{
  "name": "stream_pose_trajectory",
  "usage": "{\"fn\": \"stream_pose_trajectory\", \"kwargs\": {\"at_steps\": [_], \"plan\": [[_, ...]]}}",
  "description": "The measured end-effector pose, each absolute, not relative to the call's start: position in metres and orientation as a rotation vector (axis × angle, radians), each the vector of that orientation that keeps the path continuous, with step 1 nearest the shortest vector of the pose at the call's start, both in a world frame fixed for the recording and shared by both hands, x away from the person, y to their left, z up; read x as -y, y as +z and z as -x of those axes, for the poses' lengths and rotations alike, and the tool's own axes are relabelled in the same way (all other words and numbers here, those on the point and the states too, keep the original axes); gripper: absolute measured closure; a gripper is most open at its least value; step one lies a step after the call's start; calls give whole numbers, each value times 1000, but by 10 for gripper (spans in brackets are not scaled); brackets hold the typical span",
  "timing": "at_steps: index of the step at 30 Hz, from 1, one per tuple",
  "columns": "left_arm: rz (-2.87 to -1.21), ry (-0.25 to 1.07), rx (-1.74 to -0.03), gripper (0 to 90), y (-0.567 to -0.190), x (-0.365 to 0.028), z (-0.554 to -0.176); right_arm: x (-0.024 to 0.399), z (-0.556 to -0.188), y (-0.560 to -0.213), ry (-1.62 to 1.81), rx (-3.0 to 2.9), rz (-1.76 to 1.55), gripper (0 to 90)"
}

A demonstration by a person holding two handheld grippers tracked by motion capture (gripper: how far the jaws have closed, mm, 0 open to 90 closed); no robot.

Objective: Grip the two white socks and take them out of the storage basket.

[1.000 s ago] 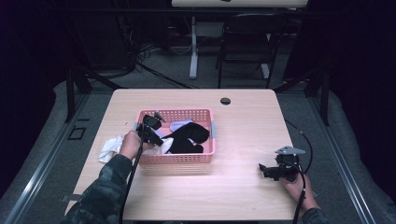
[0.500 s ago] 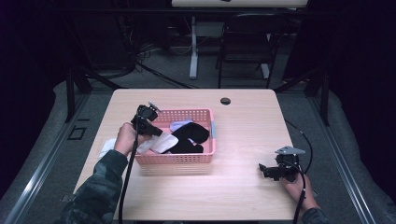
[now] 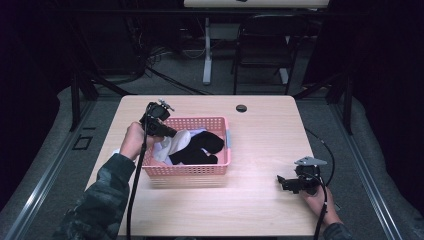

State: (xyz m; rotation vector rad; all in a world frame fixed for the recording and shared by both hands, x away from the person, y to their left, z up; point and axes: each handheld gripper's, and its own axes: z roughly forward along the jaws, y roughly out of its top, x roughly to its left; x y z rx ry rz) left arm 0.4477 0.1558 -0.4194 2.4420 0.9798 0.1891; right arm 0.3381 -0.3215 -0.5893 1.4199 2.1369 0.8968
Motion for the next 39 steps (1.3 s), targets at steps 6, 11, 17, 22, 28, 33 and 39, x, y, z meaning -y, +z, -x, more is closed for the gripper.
{"fn": "stream_pose_trajectory", "kwargs": {"at_steps": [6,11,17,22,28,33,39], "plan": [[-2430,217,-960,884,-403,-156,-447,322,-338,-589,897,-2137,-1420,0],[-2410,243,-946,885,-387,-156,-447,321,-338,-589,897,-2137,-1420,0],[-2379,273,-931,884,-370,-158,-446,322,-338,-589,896,-2137,-1420,0],[-2365,295,-937,884,-360,-164,-445,321,-338,-589,902,-2137,-1420,0],[-2350,330,-955,884,-351,-173,-444,321,-338,-589,896,-2137,-1420,0],[-2325,363,-978,884,-341,-185,-442,322,-338,-589,896,-2137,-1419,0],[-2285,378,-1006,884,-333,-204,-440,321,-338,-589,901,-2137,-1420,0]]}}
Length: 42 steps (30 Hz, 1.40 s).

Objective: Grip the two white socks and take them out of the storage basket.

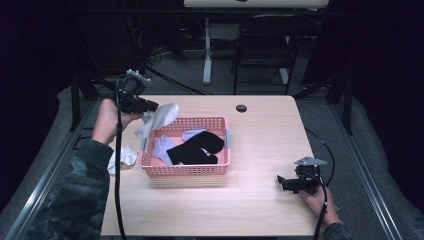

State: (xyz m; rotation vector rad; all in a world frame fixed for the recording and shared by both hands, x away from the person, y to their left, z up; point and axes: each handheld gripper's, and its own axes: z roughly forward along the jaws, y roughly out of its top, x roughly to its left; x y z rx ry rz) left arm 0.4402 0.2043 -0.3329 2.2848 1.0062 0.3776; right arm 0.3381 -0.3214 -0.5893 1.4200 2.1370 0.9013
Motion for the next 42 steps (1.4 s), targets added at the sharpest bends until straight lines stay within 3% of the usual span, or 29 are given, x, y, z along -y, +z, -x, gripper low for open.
{"fn": "stream_pose_trajectory", "kwargs": {"at_steps": [28,42], "plan": [[-2154,417,-1221,883,-340,-305,-425,321,-338,-589,896,-2137,-1420,0],[-2173,365,-1367,882,-381,-335,-429,322,-338,-589,896,-2137,-1419,0]]}}
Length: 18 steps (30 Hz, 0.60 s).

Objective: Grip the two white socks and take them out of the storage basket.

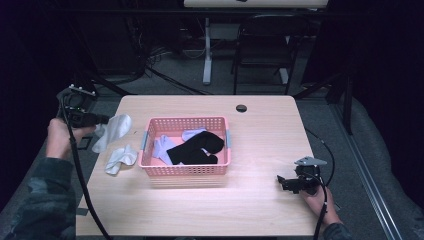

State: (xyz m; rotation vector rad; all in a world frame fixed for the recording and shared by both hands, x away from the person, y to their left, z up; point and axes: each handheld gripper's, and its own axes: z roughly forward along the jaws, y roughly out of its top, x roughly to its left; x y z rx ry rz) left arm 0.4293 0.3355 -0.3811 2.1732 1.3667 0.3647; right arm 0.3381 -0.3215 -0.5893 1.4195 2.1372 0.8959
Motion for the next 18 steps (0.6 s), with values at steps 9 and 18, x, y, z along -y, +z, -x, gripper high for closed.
{"fn": "stream_pose_trajectory", "kwargs": {"at_steps": [9,18], "plan": [[-2212,297,-1423,882,-419,-336,-437,321,-338,-589,898,-2136,-1420,0],[-2225,220,-1470,881,-457,-332,-446,321,-338,-589,902,-2136,-1421,0]]}}
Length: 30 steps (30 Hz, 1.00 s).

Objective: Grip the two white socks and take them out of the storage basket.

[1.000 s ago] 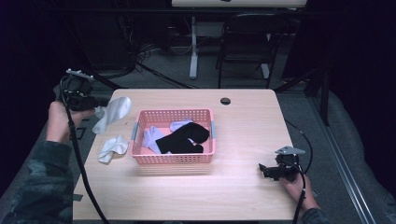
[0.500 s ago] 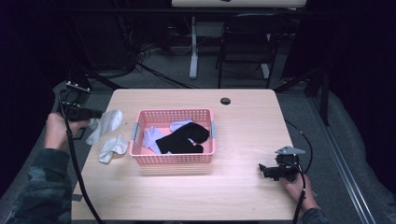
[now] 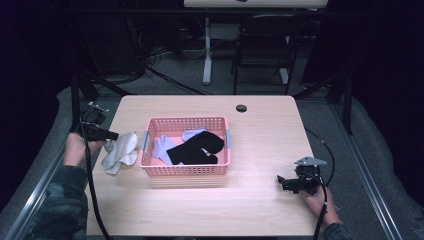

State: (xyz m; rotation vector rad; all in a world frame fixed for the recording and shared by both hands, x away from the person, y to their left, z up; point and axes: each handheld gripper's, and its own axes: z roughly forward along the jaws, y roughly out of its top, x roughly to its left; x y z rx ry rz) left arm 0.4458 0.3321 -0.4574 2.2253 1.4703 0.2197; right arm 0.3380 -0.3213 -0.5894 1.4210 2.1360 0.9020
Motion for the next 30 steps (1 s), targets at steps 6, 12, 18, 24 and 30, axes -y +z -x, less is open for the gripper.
{"fn": "stream_pose_trajectory", "kwargs": {"at_steps": [6,12,18,24,30], "plan": [[-2225,166,-1495,880,-479,-332,-449,321,-338,-589,903,-2136,-1421,0],[-2222,140,-1516,876,-497,-329,-452,321,-338,-589,898,-2135,-1421,0],[-2220,119,-1518,834,-504,-327,-453,321,-338,-589,901,-2136,-1421,0],[-2190,149,-1514,524,-495,-330,-445,321,-338,-589,903,-2136,-1421,0],[-2160,226,-1479,189,-480,-330,-421,321,-338,-589,901,-2136,-1421,0]]}}
